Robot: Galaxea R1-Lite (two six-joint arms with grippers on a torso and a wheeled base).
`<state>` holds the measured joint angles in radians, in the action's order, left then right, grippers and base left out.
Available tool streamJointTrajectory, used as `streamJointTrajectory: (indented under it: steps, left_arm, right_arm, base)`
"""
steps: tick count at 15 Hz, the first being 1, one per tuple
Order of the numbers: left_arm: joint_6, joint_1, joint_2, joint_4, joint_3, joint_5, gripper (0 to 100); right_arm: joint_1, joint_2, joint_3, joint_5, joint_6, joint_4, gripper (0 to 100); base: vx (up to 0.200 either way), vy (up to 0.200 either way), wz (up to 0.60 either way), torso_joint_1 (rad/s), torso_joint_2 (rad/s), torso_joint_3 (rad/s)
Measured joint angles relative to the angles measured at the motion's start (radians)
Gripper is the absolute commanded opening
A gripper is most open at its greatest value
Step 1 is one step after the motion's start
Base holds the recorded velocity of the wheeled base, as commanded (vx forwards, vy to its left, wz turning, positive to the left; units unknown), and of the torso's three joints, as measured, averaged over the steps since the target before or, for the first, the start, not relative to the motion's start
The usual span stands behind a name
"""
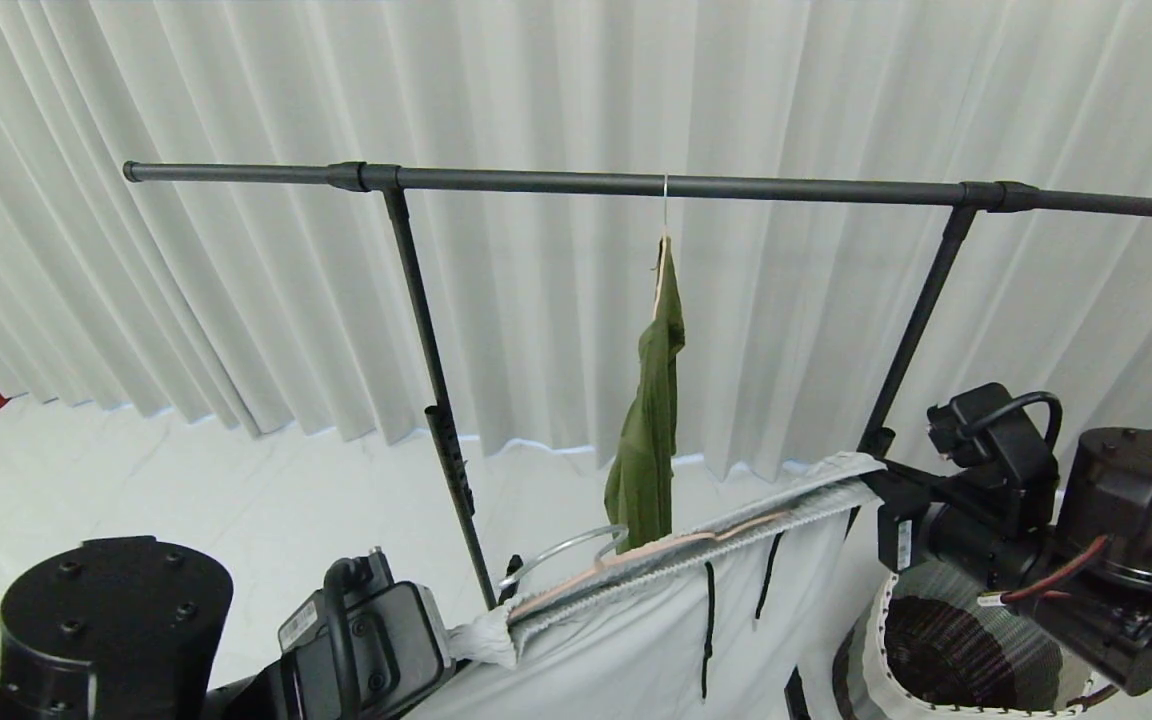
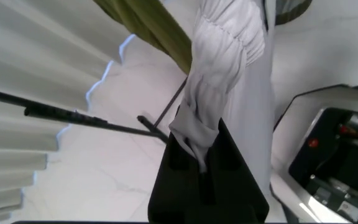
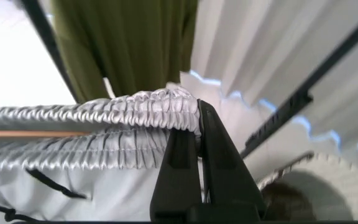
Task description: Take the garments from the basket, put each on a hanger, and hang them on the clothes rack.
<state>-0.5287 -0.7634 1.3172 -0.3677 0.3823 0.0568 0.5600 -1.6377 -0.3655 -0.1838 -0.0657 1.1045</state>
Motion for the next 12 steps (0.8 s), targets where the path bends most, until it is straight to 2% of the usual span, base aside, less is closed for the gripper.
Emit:
streamJointTrajectory:
  steps: [4, 6, 8, 10, 12]
  left_arm:
    - [0.021, 0.067, 0.034, -0.002, 0.072, 0.009, 0]
    - [0.064, 0.099, 0.05, -0.006, 0.138, 0.01, 0]
    - [0.123, 0.11, 0.062, -0.043, 0.19, 0.01, 0]
    - [0.128, 0.112, 0.074, -0.136, 0.209, 0.011, 0]
    - [0.129, 0.105, 0.084, -0.172, 0.22, 0.011, 0]
  right_arm:
    - [0.01, 0.043, -0.022, 0.053, -0.083, 0.0, 0]
    - [0.019, 0.062, -0.047, 0.062, -0.137, -0.001, 0]
    - [0.035, 0.078, -0.072, 0.063, -0.168, 0.0, 0]
    - [0.07, 0.087, -0.102, 0.063, -0.208, -0.001, 0]
    - [0.1, 0.09, -0.128, 0.063, -0.245, -0.002, 0]
  base:
    - [0.0, 0.0, 0.0, 0.0, 0.0, 0.0]
    - [0.0, 0.0, 0.0, 0.0, 0.0, 0.0]
    - [0.0, 0.0, 0.0, 0.0, 0.0, 0.0]
    - [0.0, 0.0, 0.0, 0.0, 0.0, 0.0]
    - [0.0, 0.0, 0.0, 0.0, 0.0, 0.0]
